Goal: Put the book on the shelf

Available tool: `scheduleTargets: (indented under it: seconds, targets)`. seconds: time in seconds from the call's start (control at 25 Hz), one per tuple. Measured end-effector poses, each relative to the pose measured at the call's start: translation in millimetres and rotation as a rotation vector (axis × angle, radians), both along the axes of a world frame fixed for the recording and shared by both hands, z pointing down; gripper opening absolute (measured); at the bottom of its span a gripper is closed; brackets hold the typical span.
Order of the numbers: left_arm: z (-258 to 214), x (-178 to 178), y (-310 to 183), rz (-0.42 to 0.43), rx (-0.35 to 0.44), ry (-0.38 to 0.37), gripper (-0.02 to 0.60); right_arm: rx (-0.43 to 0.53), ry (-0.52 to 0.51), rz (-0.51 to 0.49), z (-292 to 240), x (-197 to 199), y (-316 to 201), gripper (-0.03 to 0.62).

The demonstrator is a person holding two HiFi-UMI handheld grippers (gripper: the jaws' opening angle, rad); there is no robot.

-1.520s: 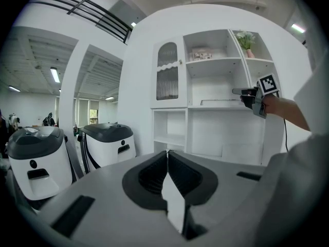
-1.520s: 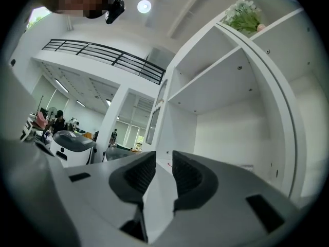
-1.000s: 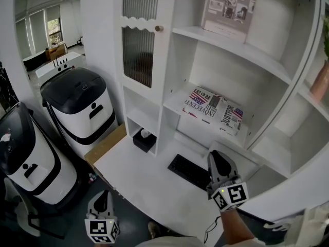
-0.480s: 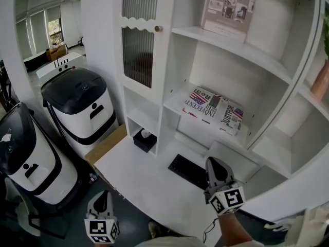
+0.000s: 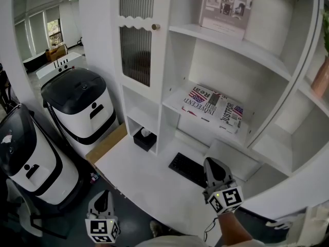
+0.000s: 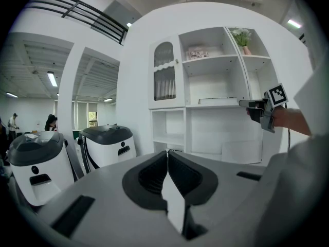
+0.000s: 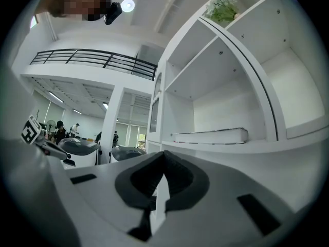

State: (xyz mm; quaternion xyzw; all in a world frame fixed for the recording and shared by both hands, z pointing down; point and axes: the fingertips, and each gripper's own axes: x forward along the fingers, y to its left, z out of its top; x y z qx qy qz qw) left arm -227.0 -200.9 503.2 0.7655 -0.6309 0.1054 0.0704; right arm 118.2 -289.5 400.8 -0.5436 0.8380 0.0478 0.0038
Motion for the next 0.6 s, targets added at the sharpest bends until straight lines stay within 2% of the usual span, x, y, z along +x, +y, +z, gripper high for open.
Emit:
scheduleTargets:
  seconds: [0.6]
  targets:
    - [0.9, 4.8, -0.5, -0.002, -0.001, -0.003, 0.012, 0.005, 0.029, -0.022, -0.6, -1.3, -4.0, 0.003]
